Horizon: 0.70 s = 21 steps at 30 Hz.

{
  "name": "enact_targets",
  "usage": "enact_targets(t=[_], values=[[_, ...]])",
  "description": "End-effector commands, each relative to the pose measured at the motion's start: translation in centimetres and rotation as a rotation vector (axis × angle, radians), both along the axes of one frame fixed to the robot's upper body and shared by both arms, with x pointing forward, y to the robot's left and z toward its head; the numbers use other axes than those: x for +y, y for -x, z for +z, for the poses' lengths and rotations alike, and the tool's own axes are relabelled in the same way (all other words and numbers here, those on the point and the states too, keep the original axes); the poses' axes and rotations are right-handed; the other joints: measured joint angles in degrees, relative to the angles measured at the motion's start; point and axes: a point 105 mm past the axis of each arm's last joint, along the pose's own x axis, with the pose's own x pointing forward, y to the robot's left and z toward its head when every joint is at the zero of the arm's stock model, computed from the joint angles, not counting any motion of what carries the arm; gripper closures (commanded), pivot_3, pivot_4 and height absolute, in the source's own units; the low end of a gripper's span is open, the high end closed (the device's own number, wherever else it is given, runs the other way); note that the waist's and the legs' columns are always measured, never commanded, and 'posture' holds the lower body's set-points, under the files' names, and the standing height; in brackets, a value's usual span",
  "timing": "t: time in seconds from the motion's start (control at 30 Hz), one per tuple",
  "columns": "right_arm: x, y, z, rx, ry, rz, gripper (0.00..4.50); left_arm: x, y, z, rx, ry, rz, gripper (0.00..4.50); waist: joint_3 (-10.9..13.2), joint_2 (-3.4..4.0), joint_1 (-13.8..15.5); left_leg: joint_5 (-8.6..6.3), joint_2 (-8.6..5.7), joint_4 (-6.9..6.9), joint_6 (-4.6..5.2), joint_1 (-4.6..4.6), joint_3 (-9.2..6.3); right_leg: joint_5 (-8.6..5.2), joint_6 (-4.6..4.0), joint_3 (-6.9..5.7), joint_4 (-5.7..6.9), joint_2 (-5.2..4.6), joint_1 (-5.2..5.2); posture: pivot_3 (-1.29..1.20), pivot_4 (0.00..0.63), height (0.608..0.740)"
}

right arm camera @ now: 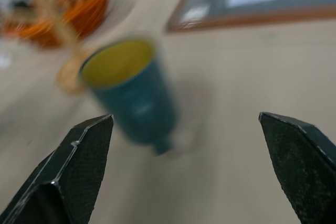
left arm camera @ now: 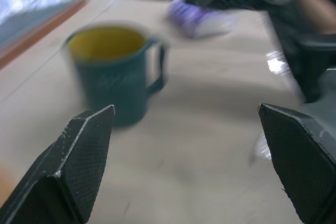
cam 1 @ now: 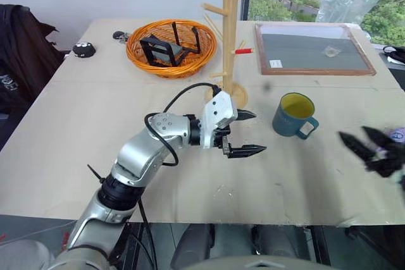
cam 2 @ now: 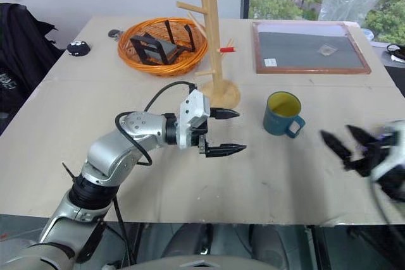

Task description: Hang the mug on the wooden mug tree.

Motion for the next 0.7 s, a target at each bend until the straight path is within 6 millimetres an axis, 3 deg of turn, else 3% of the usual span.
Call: enact_targets(t=[0.03,0.27,0.7], values=[[0.5,-1.1,-1.7,-0.022,0.079,-0.088,0.02,-0.2,0.8,0.3,-0.045,-0.016,0.023,0.00,0.02,0.00,0.24,0.01,-0.02,0.00,-0.02,-0.03,-0.02,0.00,0.00,-0.02,-0.01,0.00,-0.01,0.00,0.150,0.740],[2.5,-2.6,-2.4,-0.058,0.012,-0.219,0.02,0.6,0.7,-0.5,-0.056,-0.058,0.074,0.00,0.01,0.03,-0.08,0.04,-0.06,-0.02,-0.07,0.05,0.01,0.00,-0.01,0.03,0.08,-0.01,-0.03,0.00,0.150,0.740],[2.9,-5.4,-3.3,-0.066,0.084,-0.355,0.02,0.5,0.3,-0.5,-0.108,-0.040,0.091,0.00,0.02,0.04,-0.57,0.04,-0.12,-0.03,-0.07,0.06,0.03,0.00,-0.01,0.04,0.09,0.00,-0.04,0.00,0.150,0.740]])
